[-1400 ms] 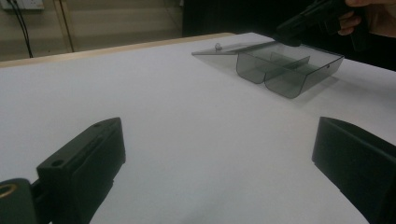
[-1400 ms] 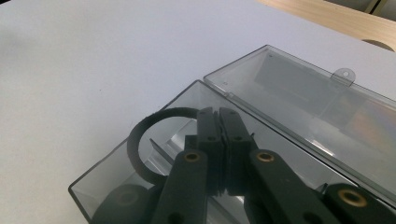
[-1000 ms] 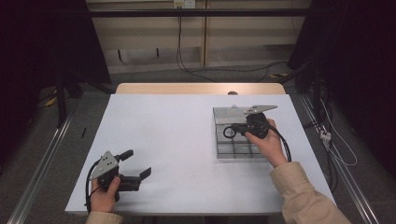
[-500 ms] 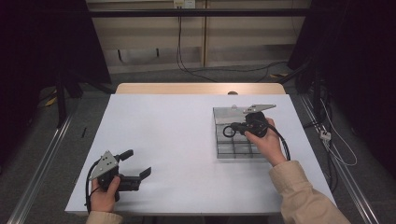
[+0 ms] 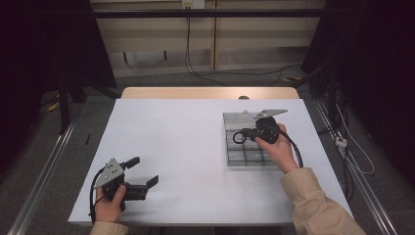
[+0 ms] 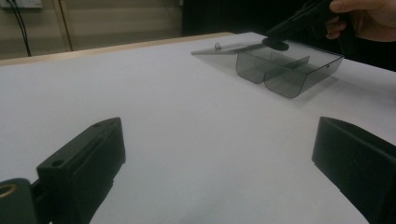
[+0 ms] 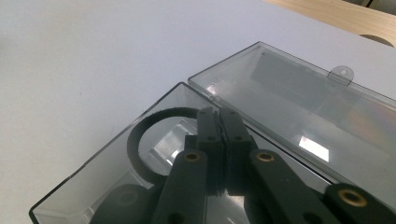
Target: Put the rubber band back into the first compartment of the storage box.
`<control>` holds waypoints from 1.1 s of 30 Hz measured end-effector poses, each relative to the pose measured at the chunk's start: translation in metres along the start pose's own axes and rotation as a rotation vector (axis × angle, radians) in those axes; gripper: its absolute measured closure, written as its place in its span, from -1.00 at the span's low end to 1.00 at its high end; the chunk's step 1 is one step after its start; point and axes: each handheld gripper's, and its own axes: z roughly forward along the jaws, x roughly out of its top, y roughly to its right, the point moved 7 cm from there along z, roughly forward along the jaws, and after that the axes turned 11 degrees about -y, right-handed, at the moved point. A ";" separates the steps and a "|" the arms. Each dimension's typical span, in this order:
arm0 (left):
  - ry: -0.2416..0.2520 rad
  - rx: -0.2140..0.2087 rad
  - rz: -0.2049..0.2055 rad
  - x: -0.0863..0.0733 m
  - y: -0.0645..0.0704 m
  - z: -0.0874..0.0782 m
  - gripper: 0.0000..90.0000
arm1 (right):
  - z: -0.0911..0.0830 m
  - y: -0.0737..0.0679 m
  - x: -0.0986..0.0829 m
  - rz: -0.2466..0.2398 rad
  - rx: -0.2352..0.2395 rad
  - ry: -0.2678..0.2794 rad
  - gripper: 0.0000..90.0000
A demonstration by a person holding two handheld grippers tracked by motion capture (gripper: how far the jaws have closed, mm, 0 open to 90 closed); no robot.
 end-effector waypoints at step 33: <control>0.009 -0.002 -0.008 0.001 0.001 0.000 -0.95 | 0.013 0.000 -0.001 -0.002 -0.025 -0.018 0.97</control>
